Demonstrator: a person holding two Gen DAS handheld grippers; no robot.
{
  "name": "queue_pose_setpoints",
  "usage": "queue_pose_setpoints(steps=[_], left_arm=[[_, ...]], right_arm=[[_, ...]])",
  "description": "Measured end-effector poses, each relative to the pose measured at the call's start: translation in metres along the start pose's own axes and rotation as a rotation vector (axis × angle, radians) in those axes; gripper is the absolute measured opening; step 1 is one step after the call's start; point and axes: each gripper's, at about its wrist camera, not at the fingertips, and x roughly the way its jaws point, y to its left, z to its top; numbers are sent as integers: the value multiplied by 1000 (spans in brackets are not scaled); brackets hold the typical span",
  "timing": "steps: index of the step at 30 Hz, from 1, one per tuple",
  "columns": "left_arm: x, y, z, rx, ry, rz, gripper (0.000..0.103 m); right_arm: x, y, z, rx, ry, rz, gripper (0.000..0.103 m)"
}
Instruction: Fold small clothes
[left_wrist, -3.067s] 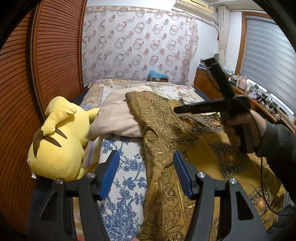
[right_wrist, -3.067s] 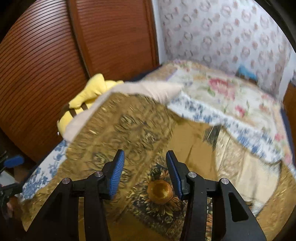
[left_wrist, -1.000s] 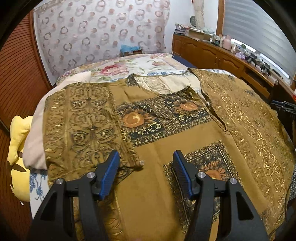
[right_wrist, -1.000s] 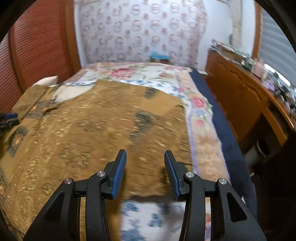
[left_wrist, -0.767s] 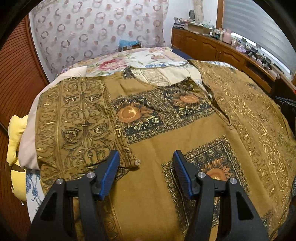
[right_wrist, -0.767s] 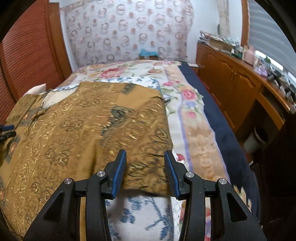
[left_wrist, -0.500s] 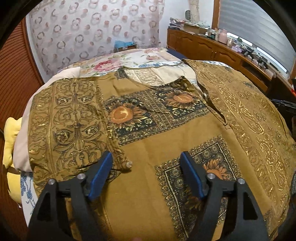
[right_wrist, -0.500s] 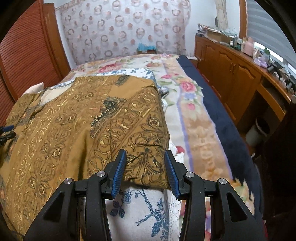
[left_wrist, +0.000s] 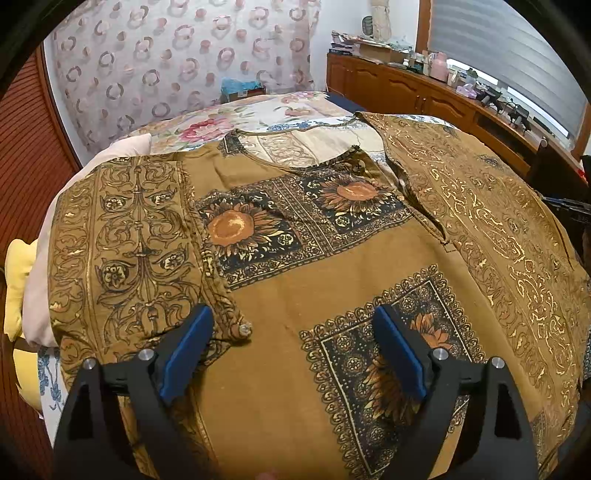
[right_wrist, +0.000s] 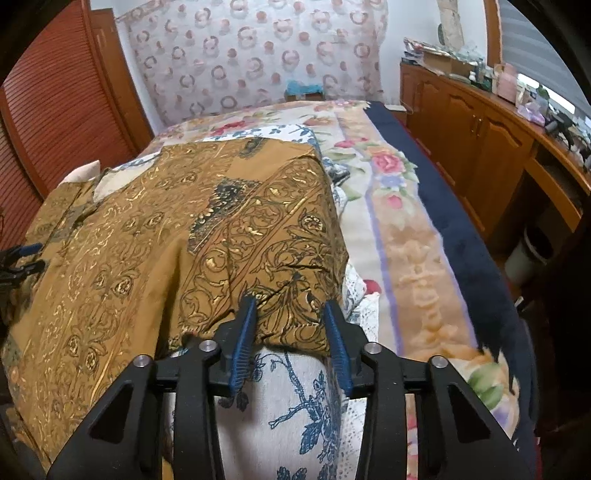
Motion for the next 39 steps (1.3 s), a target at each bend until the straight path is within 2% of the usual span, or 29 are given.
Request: queue_pose_setpoints(steps=[4,6,9,11,16,22,26,30,37,39], left_arm=[[0,1,0,-1,0,0,90],[1,2,0,-1,0,2,90],[1,3,0,-6,0,2,90],[1,3,0,-6,0,4,90],[-4,4,-1,-31,-13,25,90],[-27,0,-5,-60,-118,29,90],[-42,-7,-7,-57,-179,36,90],[-56,-9,-10,-98,-224,9,90],[-73,-14,-21,-116,-273,7,90],[-75,-16,-24,-105,-279,24,90]], right_arm=[[-1,10,0,-54,-13,-68,23],[-1,19,0,-113,-14,-129,9],[0,36,0,-207,-12,-197,5],[1,40,1,-223,-21,-204,4],[-14,49,17,-200,-109,-136,3],[-23,93,35,-257,-176,-13,3],[-10,122,34,-281,-152,62,3],[11,142,22,-289,-94,91,3],[24,146,10,-248,-49,121,4],[22,145,9,-239,-50,125,8]])
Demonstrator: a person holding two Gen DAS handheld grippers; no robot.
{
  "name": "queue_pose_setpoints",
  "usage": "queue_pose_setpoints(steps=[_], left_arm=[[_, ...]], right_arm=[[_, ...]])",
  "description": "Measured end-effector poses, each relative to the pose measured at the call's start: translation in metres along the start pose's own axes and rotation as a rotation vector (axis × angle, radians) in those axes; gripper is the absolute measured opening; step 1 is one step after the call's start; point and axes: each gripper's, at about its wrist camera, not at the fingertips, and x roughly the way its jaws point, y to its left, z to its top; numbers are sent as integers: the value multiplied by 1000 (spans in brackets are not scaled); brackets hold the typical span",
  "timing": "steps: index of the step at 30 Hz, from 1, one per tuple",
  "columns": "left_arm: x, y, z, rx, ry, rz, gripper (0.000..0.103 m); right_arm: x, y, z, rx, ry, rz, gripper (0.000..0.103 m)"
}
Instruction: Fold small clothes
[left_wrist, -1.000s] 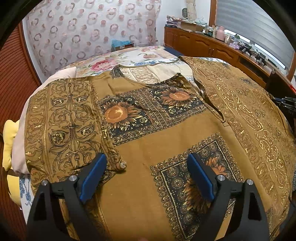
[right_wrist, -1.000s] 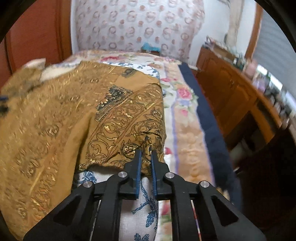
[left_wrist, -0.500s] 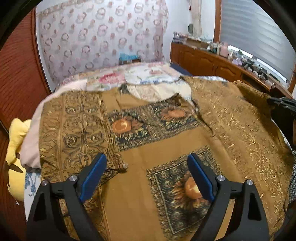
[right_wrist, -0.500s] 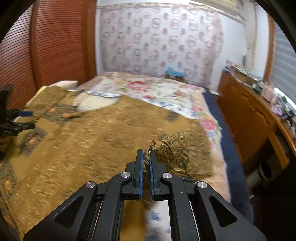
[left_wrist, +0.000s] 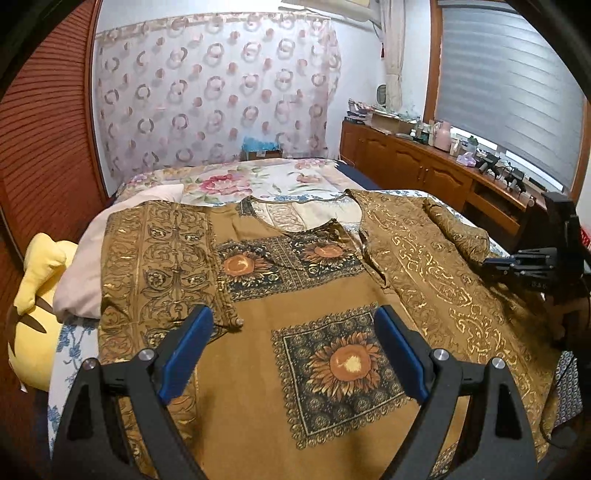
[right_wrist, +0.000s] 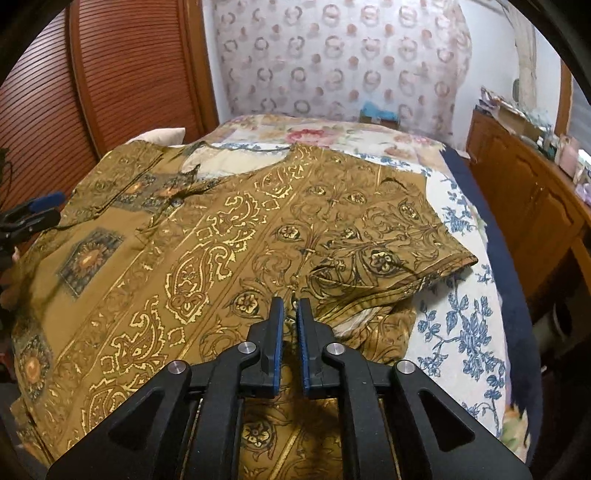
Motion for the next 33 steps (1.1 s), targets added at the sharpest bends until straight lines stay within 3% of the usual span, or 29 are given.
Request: queue_pose_setpoints(steps=[3,12,24,33], left_arm=[[-2,-2,-3,5,-4,4,90],[-9,-8,-6,23,-16,3,90],[-16,-16,-3,32,-32,1,90],[-17,-17,-3,34,-27,0,90]], right_arm=[[-4,1,0,7,-5,7,13],[-31,-10,8,32,-73,-25,40],[-12,-77,14,146,-5,-122,41],[15,-106,15,269,55,-50,42]])
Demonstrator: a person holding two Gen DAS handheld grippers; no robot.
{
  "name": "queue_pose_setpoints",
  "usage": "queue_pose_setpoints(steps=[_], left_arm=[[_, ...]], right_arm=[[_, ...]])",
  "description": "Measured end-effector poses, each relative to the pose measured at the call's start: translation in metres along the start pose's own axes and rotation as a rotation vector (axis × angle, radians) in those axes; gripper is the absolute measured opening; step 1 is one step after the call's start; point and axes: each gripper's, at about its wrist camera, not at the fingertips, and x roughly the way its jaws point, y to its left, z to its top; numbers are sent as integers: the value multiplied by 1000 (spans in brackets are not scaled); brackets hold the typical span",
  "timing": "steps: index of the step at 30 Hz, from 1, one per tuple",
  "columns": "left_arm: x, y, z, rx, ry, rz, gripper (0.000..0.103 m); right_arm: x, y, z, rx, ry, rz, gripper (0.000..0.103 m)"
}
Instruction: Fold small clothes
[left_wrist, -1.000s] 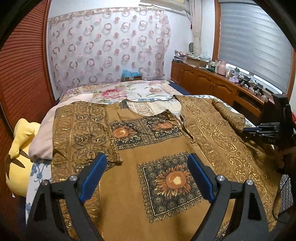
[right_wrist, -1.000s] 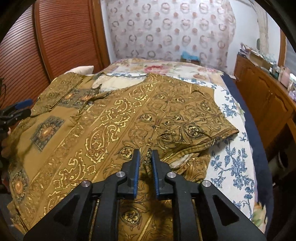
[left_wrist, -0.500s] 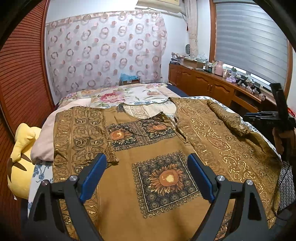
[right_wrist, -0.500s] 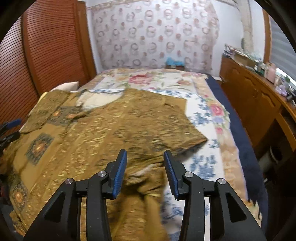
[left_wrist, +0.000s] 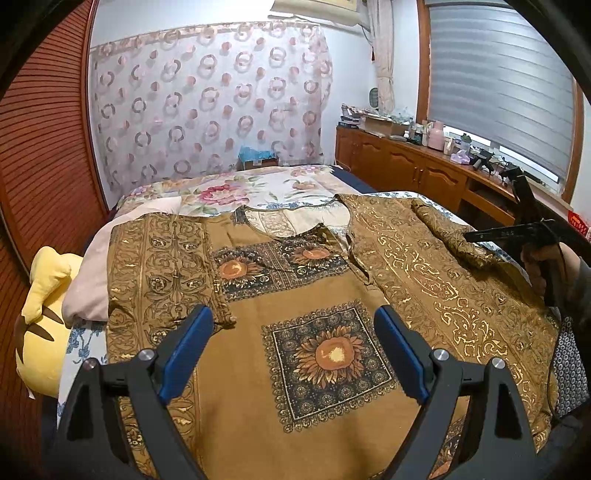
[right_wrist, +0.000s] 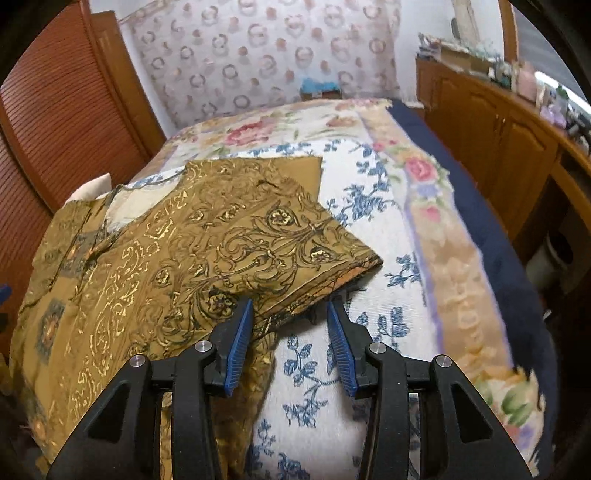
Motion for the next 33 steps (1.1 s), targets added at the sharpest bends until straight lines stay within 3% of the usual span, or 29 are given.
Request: queue_pose_setpoints(steps=[6,7,10,13,23,31,33], left_arm=[[2,1,4,-2,-1,-3,90],[2,3,5,-3,-2,-2,90],[7,9,11,-9,-6,5,90],[11,15,16,-17,-2,11,90],[25,53,40,-33,21,50,90],[40,98,55,-63,41,60,90],[45,111,57,-69,49,63,90]], right_arm=[[5,7,6,-27,0,-8,42],[6,8,7,-41,0,-16,39],[8,14,11,-81,-3,-7,15],[4,21,14,-127,-38,-35,7],[-8,64,46,-183,-99,48,4],[11,122,51,-213,-38,147,4],[18,131,50,-220,-20,142,16]])
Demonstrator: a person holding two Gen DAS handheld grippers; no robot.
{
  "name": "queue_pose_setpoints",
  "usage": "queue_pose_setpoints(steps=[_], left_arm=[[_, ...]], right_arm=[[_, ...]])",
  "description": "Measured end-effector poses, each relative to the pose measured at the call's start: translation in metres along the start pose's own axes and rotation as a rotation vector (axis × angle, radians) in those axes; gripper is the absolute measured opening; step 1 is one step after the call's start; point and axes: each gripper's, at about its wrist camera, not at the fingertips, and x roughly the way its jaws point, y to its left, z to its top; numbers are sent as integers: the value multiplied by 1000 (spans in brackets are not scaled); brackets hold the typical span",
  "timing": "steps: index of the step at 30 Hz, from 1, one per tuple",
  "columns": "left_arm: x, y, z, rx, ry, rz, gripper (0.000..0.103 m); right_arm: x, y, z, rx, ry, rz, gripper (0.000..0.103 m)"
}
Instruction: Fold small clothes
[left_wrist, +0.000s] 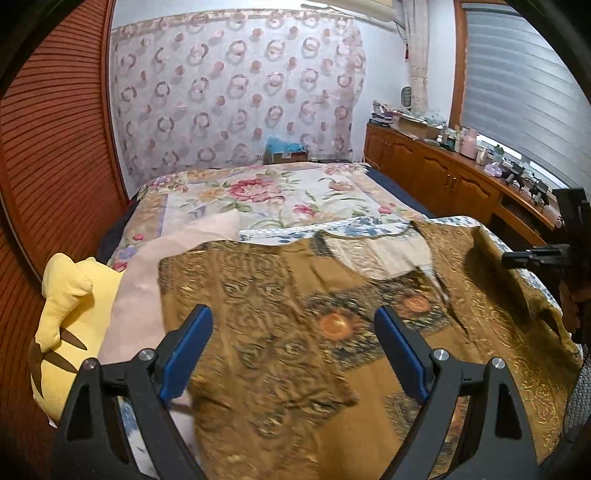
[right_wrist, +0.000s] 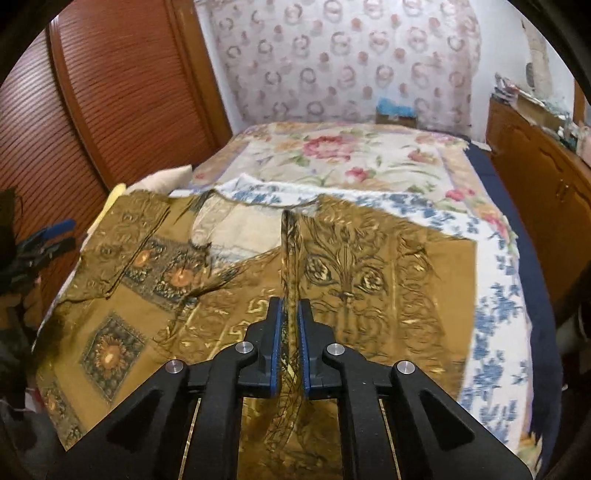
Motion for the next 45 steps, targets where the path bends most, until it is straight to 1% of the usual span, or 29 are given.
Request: queue_pose_setpoints(steps=[1,3,4,6,10,13,15,17,19,21,22,23,24,25,27,30,35,37,38,39,40,45], left_arm=[[2,3,1,-2,3,3,90],[8,14,3,-7,15,9,90],[12,19,4,-11,22,13,90],[17,28,4,-14,33,22,90],[29,40,2,-19,52,44,90],[37,50,2,-34,65,55,90],[42,57,1,-48,76,63,87],[47,65,1,-64,87,65,85],[50,72,1,-80,94,67,82],[55,79,2,-99,106,60,72],[57,82,2,-107,114,60,71],[59,85,3,-114,117,61,66],[61,87,4,-120,121,57,61],[63,89,5,-125,125,53,58],[67,92,8,-133,132,42,53],[73,97,12,-141,146,42,50],[81,109,14,-168,161,57,49],[84,113,14,-184,166,42,49],[84,113,13,-189,167,35,45],[84,113,13,-193,166,17,38],[84,112,13,-194,165,8,36],[87,109,13,-186,174,13,35]], right_arm=[[4,3,1,0,9,-12,20],[8,2,4,2,23,-29,34],[9,0,6,3,27,-47,36],[9,-8,8,4,36,-85,38],[10,-39,11,25,57,-194,39],[13,-60,11,41,67,-231,39],[18,-72,9,46,78,-248,39],[24,-84,6,59,88,-250,39],[28,-90,4,68,95,-253,39],[32,-93,1,73,104,-245,39],[36,-96,-1,75,113,-242,40],[36,-96,-2,68,108,-241,40],[36,-95,-3,55,98,-240,43],[36,-94,-4,46,93,-238,43],[37,-92,-5,34,82,-237,49],[37,-92,-9,31,59,-230,55],[39,-89,-10,21,54,-228,60],[39,-90,-9,19,55,-220,63],[40,-90,-9,20,55,-217,63],[40,-90,-9,20,55,-217,63],[40,-90,-9,19,55,-219,63],[40,-90,-9,20,55,-217,64]])
